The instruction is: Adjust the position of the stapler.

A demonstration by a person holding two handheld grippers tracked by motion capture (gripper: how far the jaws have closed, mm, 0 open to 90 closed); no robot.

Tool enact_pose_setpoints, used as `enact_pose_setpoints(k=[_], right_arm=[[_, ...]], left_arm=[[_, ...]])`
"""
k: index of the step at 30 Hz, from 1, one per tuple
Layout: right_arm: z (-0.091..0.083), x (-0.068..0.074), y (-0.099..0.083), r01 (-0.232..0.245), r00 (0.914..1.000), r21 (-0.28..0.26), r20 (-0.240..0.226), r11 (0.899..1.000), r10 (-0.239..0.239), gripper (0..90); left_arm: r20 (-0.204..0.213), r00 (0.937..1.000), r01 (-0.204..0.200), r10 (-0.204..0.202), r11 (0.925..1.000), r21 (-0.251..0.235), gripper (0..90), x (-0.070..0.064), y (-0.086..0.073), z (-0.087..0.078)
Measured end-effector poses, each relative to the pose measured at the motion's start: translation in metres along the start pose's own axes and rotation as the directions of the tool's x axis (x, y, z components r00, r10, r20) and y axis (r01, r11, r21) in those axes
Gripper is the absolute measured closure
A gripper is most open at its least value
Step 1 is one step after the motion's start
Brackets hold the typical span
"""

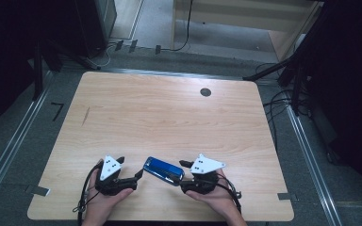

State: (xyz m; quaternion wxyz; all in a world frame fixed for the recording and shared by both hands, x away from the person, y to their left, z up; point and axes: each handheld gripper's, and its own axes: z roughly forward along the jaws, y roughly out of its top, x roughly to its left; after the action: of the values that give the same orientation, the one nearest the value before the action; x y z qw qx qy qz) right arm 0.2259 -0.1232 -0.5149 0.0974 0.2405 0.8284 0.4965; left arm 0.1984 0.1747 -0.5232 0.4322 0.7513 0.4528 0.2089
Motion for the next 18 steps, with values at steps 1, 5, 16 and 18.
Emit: enact_pose_setpoints(k=[1, 5, 16, 18], right_arm=[[-0.006, -0.002, -0.002, -0.026, 0.9996, -0.016, 0.011, 1.0, 0.027, 39.1], [-0.022, -0.007, -0.011, -0.097, 0.9927, -0.056, 0.067, 0.994, 0.1, 42.9], [-0.025, -0.004, -0.024, -0.119, 0.988, -0.027, 0.096, 0.993, 0.121, 68.2], [-0.023, -0.003, -0.027, -0.131, 0.9839, -0.026, 0.119, 0.991, 0.133, 70.4]], left_arm=[[0.006, 1.0, -0.008, 0.008, 0.9999, -0.009, 27.3, -0.002, 0.001, 0.002], [0.065, 0.9978, -0.011, 0.012, 0.9998, -0.019, 51.0, -0.008, 0.003, 0.008], [0.171, 0.9821, -0.09, 0.08, 0.9947, 0.05, 85.5, -0.024, 0.004, 0.018], [0.174, 0.9809, -0.098, 0.086, 0.9933, 0.061, 89.6, -0.027, 0.004, 0.02]])
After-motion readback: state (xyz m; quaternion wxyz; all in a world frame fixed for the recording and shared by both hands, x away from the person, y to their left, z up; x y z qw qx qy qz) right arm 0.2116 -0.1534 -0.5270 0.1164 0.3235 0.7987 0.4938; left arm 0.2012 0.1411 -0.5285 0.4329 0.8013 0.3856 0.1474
